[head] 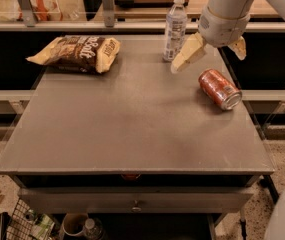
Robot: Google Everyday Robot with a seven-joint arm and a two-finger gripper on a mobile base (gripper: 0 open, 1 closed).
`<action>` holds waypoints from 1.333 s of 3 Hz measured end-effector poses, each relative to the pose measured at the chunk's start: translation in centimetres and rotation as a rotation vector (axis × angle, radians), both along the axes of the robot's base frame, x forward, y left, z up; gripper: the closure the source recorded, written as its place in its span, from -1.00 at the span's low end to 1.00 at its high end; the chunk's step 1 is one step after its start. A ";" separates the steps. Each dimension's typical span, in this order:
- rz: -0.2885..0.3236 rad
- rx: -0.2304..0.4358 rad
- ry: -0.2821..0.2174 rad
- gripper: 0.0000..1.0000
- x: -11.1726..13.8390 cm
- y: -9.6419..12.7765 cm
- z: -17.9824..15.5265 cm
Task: Place coke can upright
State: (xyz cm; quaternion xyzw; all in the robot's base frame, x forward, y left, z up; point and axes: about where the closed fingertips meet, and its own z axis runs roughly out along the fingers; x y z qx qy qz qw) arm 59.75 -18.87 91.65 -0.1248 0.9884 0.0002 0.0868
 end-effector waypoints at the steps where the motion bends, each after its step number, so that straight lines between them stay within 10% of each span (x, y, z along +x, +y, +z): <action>1: -0.004 -0.019 -0.007 -1.00 0.2 -0.1 0.2; 4: -0.005 -0.024 -0.010 -1.00 0.2 -0.1 0.3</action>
Offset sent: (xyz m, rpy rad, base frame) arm -0.0075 -0.0051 0.0033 -0.0367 0.0243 -0.0093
